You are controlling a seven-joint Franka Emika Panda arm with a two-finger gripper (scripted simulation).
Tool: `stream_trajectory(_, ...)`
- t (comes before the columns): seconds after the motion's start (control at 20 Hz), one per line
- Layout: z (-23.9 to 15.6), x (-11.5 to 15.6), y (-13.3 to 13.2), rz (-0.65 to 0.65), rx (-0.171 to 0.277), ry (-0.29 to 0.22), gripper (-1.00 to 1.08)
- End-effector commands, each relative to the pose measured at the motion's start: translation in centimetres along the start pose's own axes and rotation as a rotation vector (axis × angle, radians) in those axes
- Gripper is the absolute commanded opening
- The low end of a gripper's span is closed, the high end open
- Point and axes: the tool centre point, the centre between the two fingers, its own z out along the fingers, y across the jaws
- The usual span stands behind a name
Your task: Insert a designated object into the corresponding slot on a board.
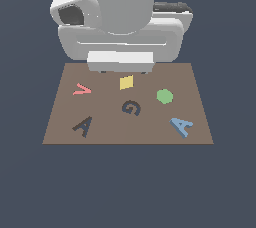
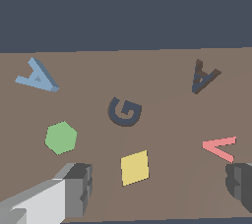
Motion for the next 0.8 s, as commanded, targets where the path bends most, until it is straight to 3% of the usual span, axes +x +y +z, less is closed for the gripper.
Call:
stream_trajectory(0.0,0.0,0.0,0.0,0.000,0.000,0.000,1.00)
stream_trajectory(0.4,0.8,0.9,-0.6,-0.055,0.002,-0.002,1.00)
stream_trajectory(0.75,2.8,3.0,-2.6,-0.202,0.006,-0.006,1.00)
